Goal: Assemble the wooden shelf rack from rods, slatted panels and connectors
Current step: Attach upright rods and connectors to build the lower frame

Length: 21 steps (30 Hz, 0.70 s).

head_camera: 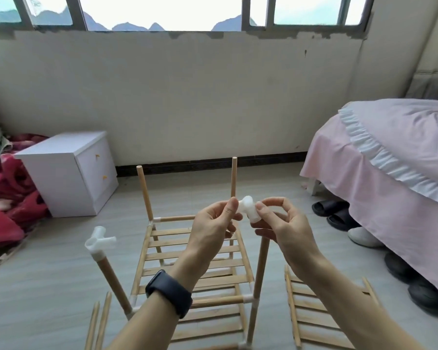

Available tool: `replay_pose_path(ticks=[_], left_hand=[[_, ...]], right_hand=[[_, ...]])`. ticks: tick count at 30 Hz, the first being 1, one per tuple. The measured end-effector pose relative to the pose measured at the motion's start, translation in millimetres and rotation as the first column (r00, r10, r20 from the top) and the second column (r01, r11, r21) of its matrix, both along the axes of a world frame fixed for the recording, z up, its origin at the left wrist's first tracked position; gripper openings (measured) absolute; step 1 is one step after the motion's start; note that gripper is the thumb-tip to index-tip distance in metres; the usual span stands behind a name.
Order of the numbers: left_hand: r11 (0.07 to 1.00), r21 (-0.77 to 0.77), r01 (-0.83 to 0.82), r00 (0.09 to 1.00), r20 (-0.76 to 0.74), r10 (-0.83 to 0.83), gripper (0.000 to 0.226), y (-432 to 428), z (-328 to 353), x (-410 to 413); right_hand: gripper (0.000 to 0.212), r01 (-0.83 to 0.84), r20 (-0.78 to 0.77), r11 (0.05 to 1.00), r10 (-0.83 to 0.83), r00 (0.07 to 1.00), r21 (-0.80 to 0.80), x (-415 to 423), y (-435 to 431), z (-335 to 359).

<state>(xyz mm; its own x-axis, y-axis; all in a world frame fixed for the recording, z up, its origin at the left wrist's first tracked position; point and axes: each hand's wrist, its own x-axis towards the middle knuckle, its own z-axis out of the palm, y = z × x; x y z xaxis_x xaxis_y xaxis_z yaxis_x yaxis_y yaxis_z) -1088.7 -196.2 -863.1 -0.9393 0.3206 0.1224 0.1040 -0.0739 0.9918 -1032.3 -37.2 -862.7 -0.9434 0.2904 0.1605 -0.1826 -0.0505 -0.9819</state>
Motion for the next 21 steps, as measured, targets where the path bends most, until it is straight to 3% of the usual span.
replay_pose_path(ticks=[7,16,21], left_hand=[[0.997,0.001,0.081,0.997,-0.012,-0.081,0.046,14.9,3.0,-8.1],[0.99,0.036,0.136,0.984,0.11,-0.139,0.038,32.6,6.9,-12.0],[0.996,0.005,0.086,0.993,0.08,-0.086,0.029,36.6,4.7,-15.6]], right_hand=[[0.042,-0.045,0.023,0.979,0.041,0.999,0.198,5.0,13.7,-5.9],[0.042,-0.199,-0.085,0.946,0.228,0.97,0.257,8.2,24.8,-5.9],[0.042,-0.022,-0.177,0.906,0.106,0.978,0.422,6.8,32.6,-12.7]])
